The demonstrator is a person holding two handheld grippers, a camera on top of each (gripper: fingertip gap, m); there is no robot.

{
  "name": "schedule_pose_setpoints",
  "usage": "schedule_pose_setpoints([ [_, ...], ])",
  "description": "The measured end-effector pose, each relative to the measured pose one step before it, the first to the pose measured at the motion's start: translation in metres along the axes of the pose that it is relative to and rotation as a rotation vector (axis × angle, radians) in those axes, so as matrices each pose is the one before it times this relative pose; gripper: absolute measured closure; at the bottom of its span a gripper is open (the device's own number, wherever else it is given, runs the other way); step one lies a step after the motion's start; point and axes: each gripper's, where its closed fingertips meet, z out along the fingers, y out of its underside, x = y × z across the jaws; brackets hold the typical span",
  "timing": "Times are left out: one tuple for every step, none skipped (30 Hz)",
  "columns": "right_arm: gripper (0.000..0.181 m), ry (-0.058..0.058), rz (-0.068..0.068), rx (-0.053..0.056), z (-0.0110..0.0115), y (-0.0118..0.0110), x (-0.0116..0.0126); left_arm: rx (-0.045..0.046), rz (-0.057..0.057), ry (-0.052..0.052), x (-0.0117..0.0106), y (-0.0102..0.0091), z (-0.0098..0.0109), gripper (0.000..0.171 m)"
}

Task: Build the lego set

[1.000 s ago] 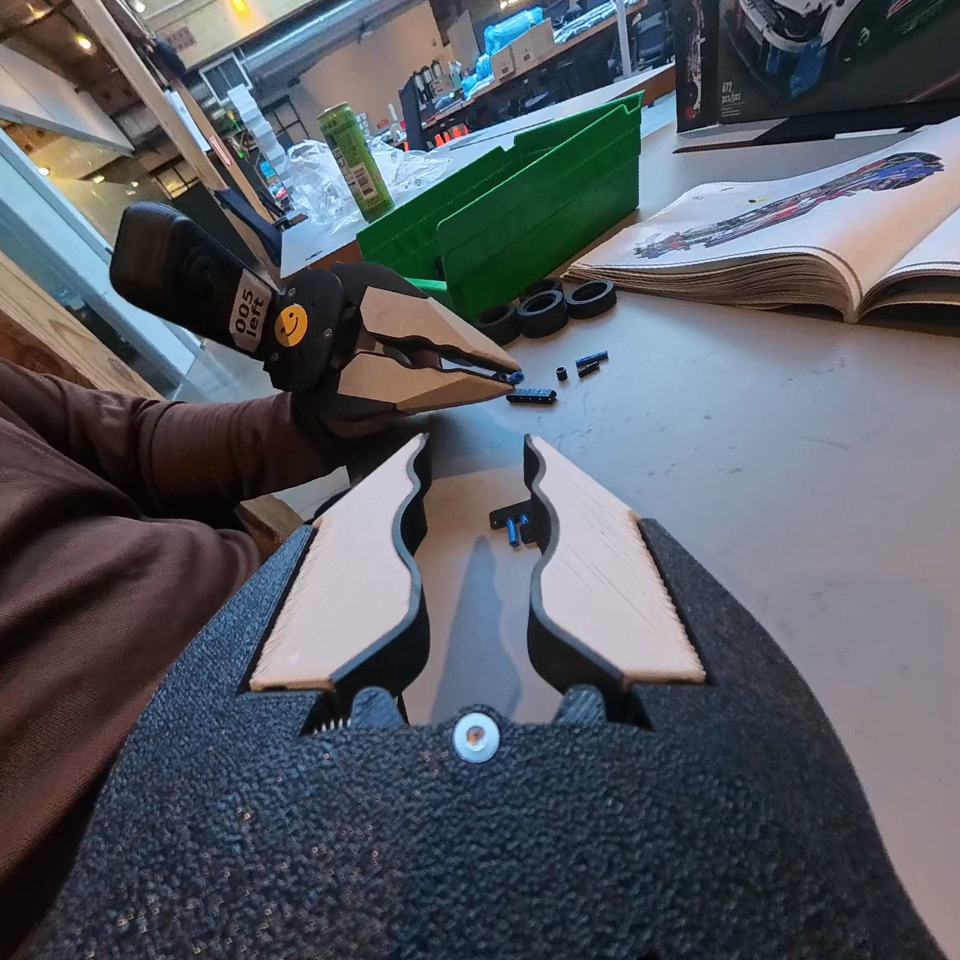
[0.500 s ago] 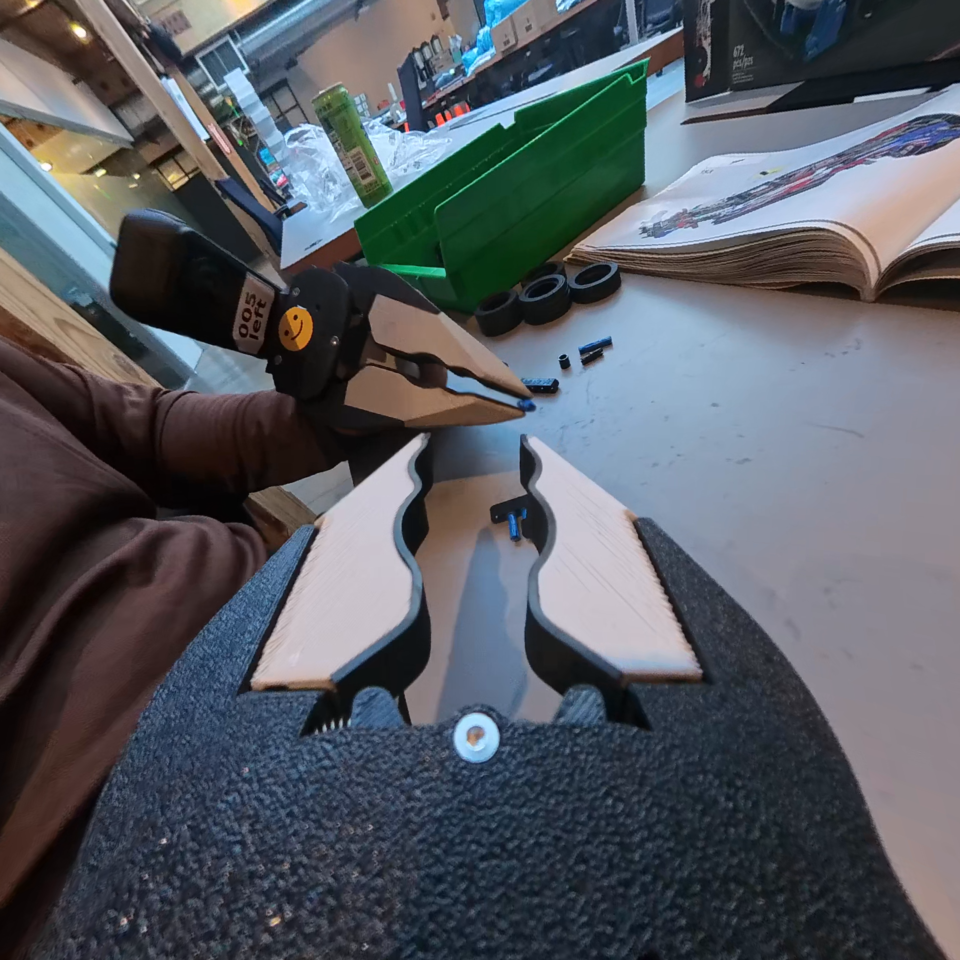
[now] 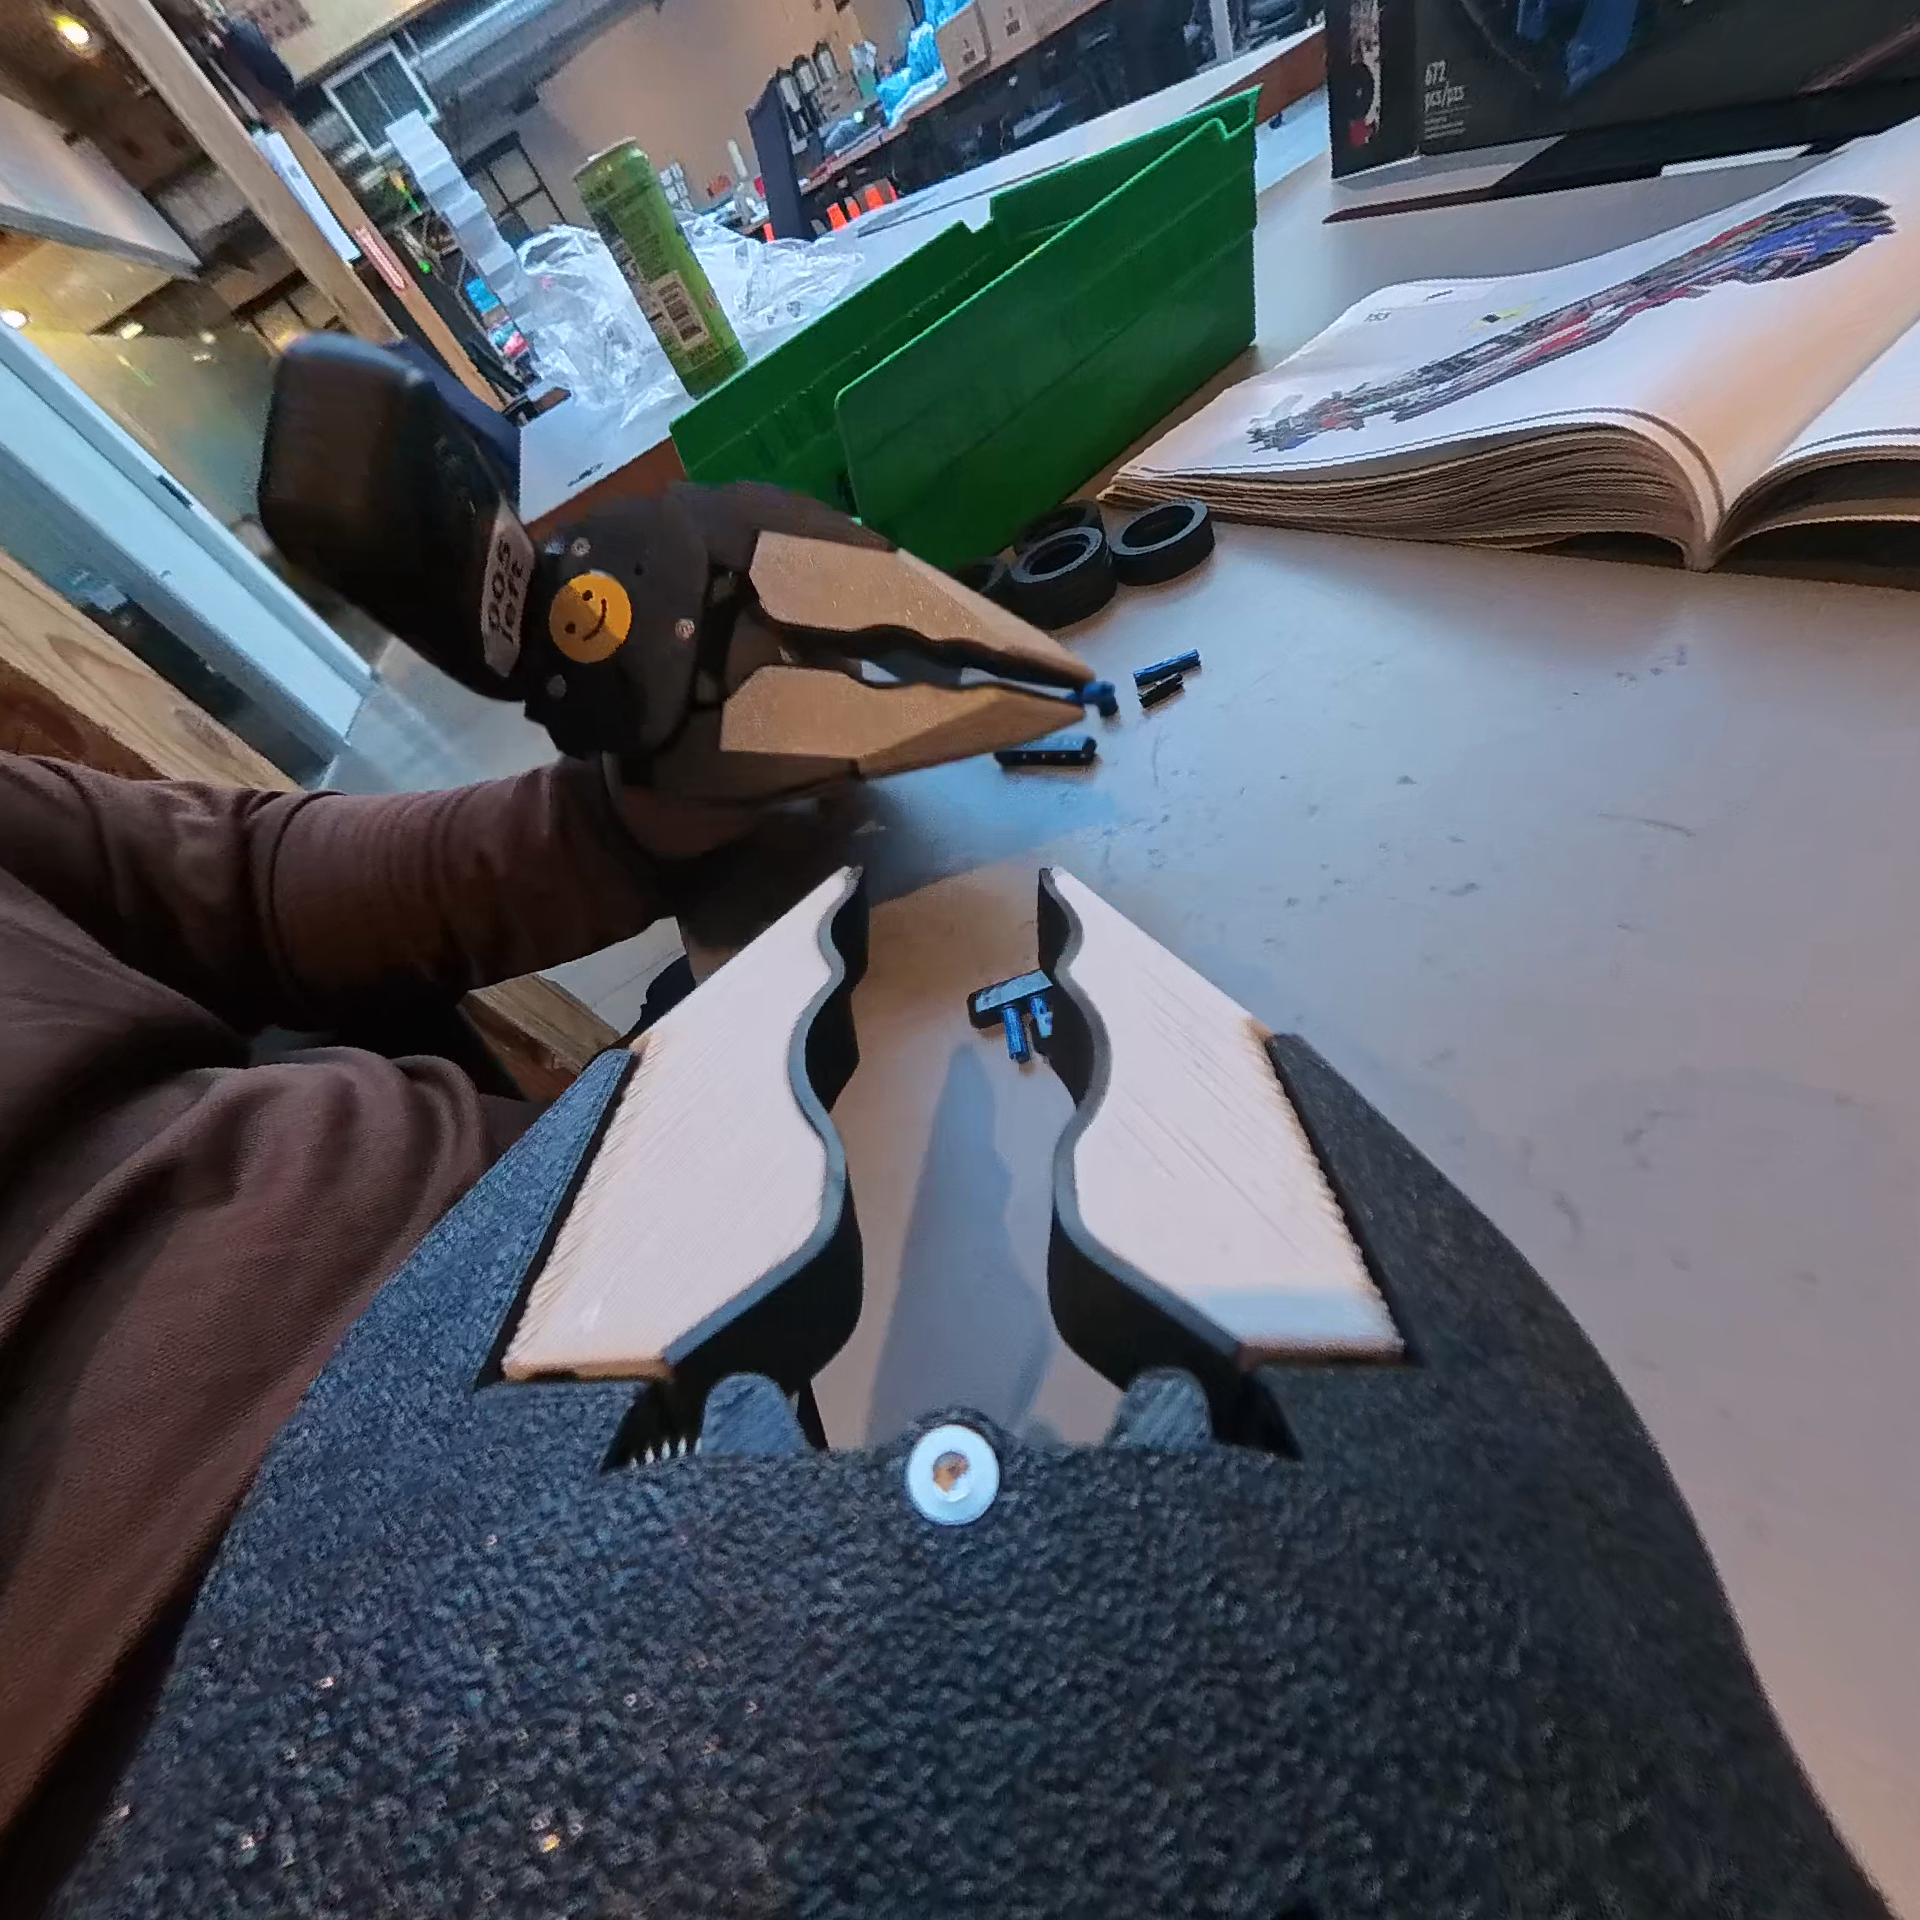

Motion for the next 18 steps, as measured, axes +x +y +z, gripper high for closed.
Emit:
schedule_pose_setpoints([
  [0.149, 0.0059, 0.0013, 0.0019, -0.00058, -0.0001, 0.00077, 0.01627, -0.0384, 0.0091, -0.00259, -0.00073, -0.0019, 0.17],
  [0.149, 0.0053, 0.0006, 0.0024, -0.00051, -0.00015, 0.00065, 0.01285, -0.0284, 0.0075, -0.00195, -0.00045, -0.00131, 0.17],
  [0.149, 0.0036, 0.0007, 0.0022, -0.00037, -0.00021, 0.00054, 0.0044, -0.018, 0.0027, -0.00156, 0.00021, -0.00079, 0.17],
  [0.149, 0.0029, 0.0015, 0.0015, -0.00014, -0.00021, 0.00045, 0.00009, -0.0077, 0.0043, -0.00025, 0.00017, -0.00023, 0.17],
  [0.149, 0.0027, 0.0022, 0.0001, 0.00001, -0.0001, 0.00063, -0.00017, 0.0018, 0.0014, 0.00037, -0.00005, 0.00005, 0.17],
  [0.149, 0.0019, 0.0021, -0.001, 0.0001, 0.00019, 0.00042, -0.00243, 0.0096, 0.0008, 0.00118, 0.00018, 0.00039, 0.17],
  [0.149, 0.0013, 0.0016, -0.0015, 0.00023, 0.0001, 0.00036, -0.00595, 0.0156, 0.0035, 0.00217, 0.00051, 0.00073, 0.17],
  [0.149, 0.0007, 0.0015, -0.0021, 0.00015, 0.00033, 0.00022, -0.00843, 0.0197, 0.0025, 0.00245, 0.00068, 0.00095, 0.17],
  [0.149, 0.0004, 0.0015, -0.0023, 0.00032, 0.0003, 0.00021, -0.00956, 0.0223, 0.0037, 0.00303, 0.00078, 0.00107, 0.17],
  [0.149, 0.0003, 0.0011, -0.0018, 0.00015, 0.00021, 0.00015, -0.01098, 0.0244, 0.0035, 0.00312, 0.00077, 0.00104, 0.17],
  [0.149, 0.0001, 0.0007, -0.0018, 0.00027, 0.00021, 0.00008, -0.00994, 0.0256, -0.0023, 0.00229, 0.00057, 0.00085, 0.17],
  [0.149, 0.0, 0.0007, -0.0022, 0.00024, 0.00026, 0.00007, -0.00603, 0.0253, -0.0015, 0.00235, 0.00009, 0.0006, 0.17],
  [0.149, -0.0002, 0.0007, -0.0023, 0.00025, 0.00037, 0.00007, -0.00461, 0.0227, 0.0011, 0.00257, -0.00014, 0.0005, 0.169],
  [0.149, -0.0003, 0.0007, -0.0025, 0.00022, 0.0003, 0.00002, -0.00592, 0.0204, 0.0001, 0.00221, 0.0, 0.00062, 0.17],
  [0.149, -0.0006, 0.0008, -0.0025, 0.00031, 0.00028, -0.00001, -0.00519, 0.0184, 0.002, 0.00219, 0.00026, 0.00054, 0.17],
  [0.149, -0.001, 0.0008, -0.0023, 0.00026, 0.00036, -0.00004, -0.0045, 0.0165, 0.0067, 0.00269, 0.00013, 0.00072, 0.17],
  [0.149, -0.0009, 0.0008, -0.0021, 0.00022, 0.00021, 0.00001, -0.00524, 0.0152, 0.0027, 0.00187, 0.00025, 0.00058, 0.17],
  [0.149, -0.0012, 0.0011, -0.0021, 0.00024, 0.0003, 0.0, -0.00429, 0.0142, -0.0026, 0.00097, 0.00012, 0.00046, 0.17],
])
